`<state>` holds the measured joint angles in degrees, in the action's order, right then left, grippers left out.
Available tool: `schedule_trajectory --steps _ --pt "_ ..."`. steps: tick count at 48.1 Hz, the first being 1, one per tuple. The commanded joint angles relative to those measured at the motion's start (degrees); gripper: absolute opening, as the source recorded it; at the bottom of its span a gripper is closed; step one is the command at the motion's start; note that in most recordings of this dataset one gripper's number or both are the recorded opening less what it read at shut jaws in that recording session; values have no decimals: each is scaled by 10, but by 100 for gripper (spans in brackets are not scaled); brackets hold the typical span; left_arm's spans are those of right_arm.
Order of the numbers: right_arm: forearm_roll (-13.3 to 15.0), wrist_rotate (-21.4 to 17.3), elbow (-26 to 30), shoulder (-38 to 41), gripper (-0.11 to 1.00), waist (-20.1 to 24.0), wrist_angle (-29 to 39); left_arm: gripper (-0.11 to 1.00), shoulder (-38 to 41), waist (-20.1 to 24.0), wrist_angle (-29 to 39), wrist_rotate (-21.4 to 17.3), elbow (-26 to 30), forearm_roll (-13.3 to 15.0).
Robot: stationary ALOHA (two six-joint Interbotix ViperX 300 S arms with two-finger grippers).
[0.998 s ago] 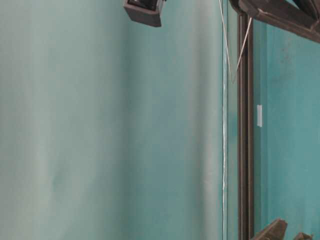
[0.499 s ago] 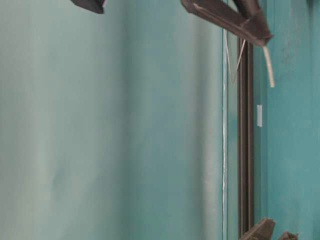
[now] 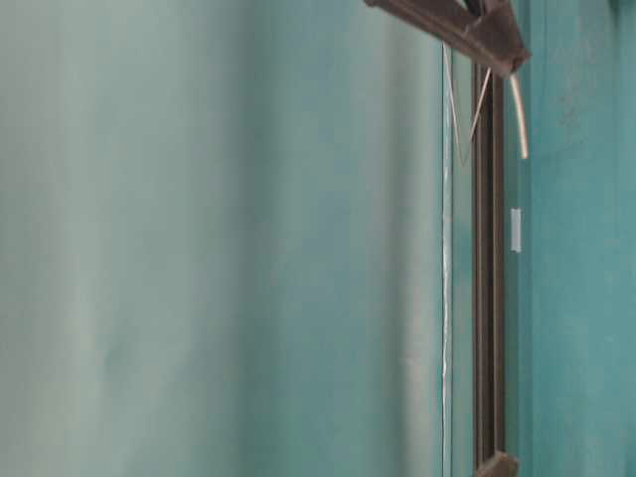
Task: Insert the wire through the hole in the metal fitting.
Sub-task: 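Carry the held wire down toward the white bracket on the lower rail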
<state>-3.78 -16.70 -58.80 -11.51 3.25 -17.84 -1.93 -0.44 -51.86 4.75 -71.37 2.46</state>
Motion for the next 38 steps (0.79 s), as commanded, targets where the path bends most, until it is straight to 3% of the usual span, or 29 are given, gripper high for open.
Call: schedule_trajectory --steps 1,19,30,38 --pt "-13 0 -10 -16 0 15 -33 89 -13 -1 -11 5 -4 1" --pt "-115 3 -87 -32 0 91 -137 89 -10 -19 -67 6 -31 1" --pt "-158 18 -108 -21 0 141 -216 89 -5 -48 -102 6 -33 1" --pt "-222 51 -103 15 0 165 -241 89 -4 -69 -105 6 -33 1"
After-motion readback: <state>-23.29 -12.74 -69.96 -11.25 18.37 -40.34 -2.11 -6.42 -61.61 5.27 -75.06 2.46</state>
